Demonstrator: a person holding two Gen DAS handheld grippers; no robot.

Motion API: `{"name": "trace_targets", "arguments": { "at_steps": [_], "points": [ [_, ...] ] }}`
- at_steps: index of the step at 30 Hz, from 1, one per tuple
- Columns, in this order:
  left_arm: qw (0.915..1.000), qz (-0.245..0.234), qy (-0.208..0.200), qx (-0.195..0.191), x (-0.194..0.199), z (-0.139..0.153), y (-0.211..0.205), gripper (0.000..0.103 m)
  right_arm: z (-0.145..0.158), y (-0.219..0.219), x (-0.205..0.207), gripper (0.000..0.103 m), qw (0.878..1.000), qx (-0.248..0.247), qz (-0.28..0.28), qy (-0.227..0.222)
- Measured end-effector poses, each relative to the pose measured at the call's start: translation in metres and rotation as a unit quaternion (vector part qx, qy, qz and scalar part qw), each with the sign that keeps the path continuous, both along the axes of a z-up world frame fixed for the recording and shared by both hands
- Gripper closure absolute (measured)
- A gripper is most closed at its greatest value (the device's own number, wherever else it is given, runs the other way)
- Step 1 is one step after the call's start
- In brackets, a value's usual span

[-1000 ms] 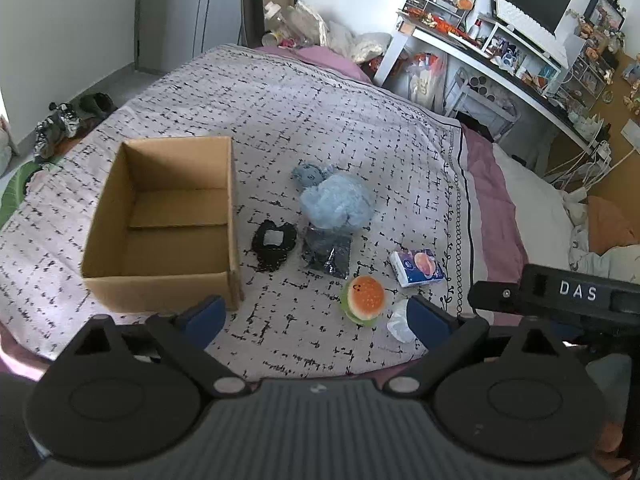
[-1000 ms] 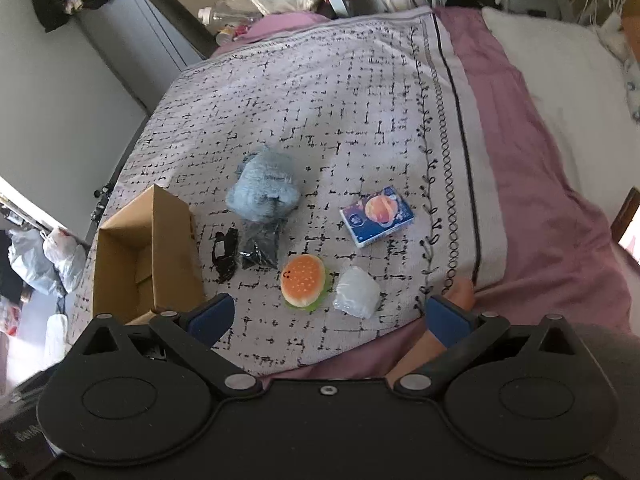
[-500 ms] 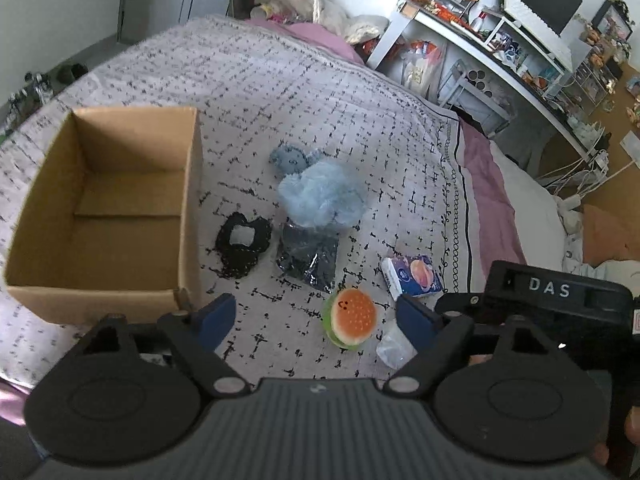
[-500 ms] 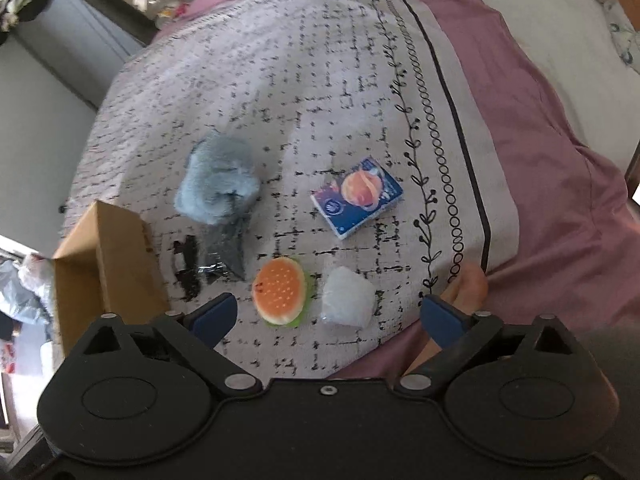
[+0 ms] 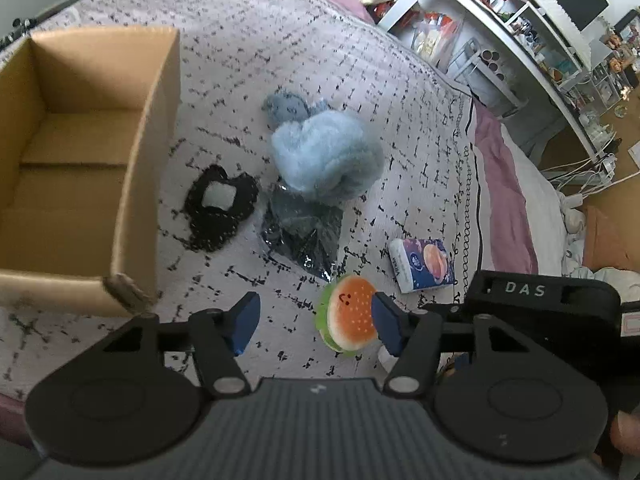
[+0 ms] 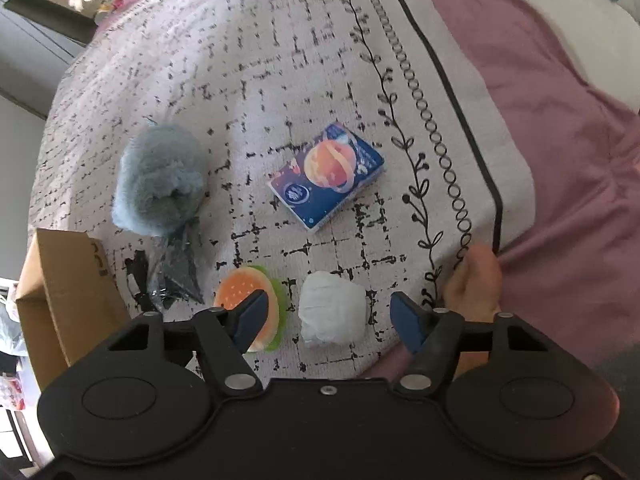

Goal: Organize soft objects
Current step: 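Reach the left tool to the burger squishy while the right tool reaches the white pack, then grasp the burger squishy with the left tool while the right tool grasps the white pack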

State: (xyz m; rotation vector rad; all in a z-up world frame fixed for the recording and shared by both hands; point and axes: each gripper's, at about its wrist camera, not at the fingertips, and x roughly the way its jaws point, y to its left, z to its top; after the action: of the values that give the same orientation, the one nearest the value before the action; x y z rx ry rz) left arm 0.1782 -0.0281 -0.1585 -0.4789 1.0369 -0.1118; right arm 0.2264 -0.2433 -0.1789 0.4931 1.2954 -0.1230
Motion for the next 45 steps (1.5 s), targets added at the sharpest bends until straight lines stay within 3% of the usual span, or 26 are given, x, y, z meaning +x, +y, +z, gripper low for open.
{"name": "trace_targets", "arguments": {
  "at_steps": [13, 19, 22, 23, 25, 28, 45],
  "points": [
    [0.9978, 0.006, 0.057, -0.034, 0.025, -0.039, -0.009, 0.043, -0.034, -0.004, 0.014, 0.046, 0.998, 0.026, -0.026, 0.042],
    [0.9974, 0.004, 0.067, -0.028, 0.033, -0.046, -0.023, 0.043, -0.048, -0.006, 0.02, 0.059, 0.997, 0.037, -0.042, 0.058],
    [0.9968, 0.01, 0.072, -0.031, 0.036, -0.046, -0.024, 0.046, -0.049, -0.008, 0.021, 0.06, 0.996, 0.047, -0.048, 0.052],
    [0.9966, 0.008, 0.074, -0.037, 0.037, -0.046, -0.024, 0.051, -0.049, -0.008, 0.021, 0.06, 0.996, 0.054, -0.048, 0.047],
    [0.995, 0.002, 0.082, -0.056, 0.039, -0.048, -0.026, 0.074, -0.046, -0.01, 0.02, 0.06, 0.996, 0.063, -0.05, 0.035],
    [0.9958, 0.005, 0.073, -0.055, 0.038, -0.045, -0.028, 0.079, -0.042, -0.012, 0.018, 0.06, 0.996, 0.064, -0.058, 0.018],
    [0.9998, 0.011, 0.017, -0.009, 0.011, 0.007, -0.011, 0.083, -0.007, -0.003, 0.004, 0.06, 0.997, 0.035, -0.022, -0.064]
  ]
}}
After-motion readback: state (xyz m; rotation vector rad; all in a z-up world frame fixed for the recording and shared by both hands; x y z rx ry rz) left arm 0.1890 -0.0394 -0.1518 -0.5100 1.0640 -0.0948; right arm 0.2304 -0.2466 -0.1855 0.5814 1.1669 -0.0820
